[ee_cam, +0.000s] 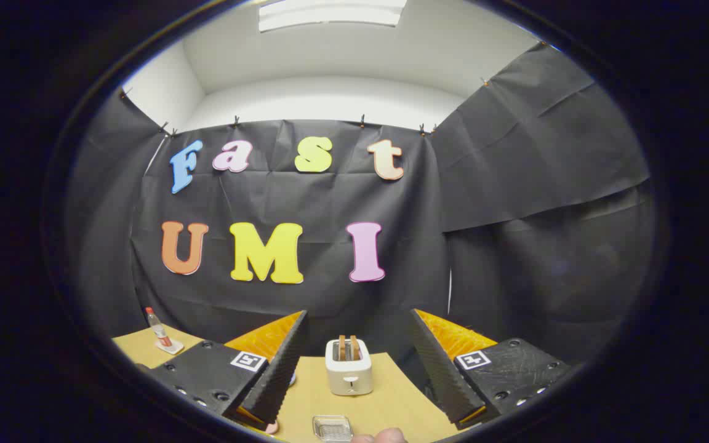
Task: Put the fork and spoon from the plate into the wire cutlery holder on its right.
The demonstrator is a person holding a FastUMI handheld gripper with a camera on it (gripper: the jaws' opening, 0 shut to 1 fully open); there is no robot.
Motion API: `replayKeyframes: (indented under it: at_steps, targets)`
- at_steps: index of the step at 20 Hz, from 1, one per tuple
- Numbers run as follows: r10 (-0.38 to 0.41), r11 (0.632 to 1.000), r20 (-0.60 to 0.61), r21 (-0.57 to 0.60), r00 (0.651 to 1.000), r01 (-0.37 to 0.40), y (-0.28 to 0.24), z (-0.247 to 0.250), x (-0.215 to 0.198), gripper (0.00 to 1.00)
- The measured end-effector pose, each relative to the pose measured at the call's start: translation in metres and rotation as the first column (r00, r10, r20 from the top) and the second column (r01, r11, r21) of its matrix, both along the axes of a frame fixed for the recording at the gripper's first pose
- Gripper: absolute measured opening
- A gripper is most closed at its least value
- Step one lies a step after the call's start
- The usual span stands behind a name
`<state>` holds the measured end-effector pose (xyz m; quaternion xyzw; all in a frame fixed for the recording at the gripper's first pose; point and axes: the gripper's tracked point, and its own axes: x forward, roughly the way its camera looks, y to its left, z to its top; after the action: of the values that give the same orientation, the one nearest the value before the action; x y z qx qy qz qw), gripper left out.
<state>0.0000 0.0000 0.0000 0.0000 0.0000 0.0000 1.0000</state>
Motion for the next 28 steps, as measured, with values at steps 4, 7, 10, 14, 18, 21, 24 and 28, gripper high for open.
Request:
replayKeyframes:
  at_steps: [4, 7, 10, 14, 18, 21, 24, 28]
  targets:
    - [0.011, 0.999, -0.005, -0.030, 1.000, -0.011, 0.003, -0.002, 0.001, 0.96]
    - [0.003, 1.000, -0.029, -0.016, 1.000, -0.004, 0.001, -0.009, 0.001, 0.96]
    - [-0.007, 1.000, -0.056, 0.010, 0.998, 0.008, 0.001, -0.017, 0.003, 0.96]
    - [-0.005, 0.999, -0.077, 0.035, 0.997, 0.007, 0.009, -0.018, -0.001, 0.96]
    - [0.012, 0.999, -0.061, 0.032, 0.998, -0.010, 0.021, -0.015, -0.005, 0.96]
    - [0.013, 1.000, -0.079, 0.023, 0.997, -0.012, 0.029, -0.015, -0.005, 0.96]
    - [0.040, 0.999, -0.079, 0.022, 0.996, -0.038, 0.047, -0.014, -0.007, 0.96]
    - [0.084, 0.996, -0.106, 0.010, 0.991, -0.084, 0.074, -0.028, -0.010, 0.96]
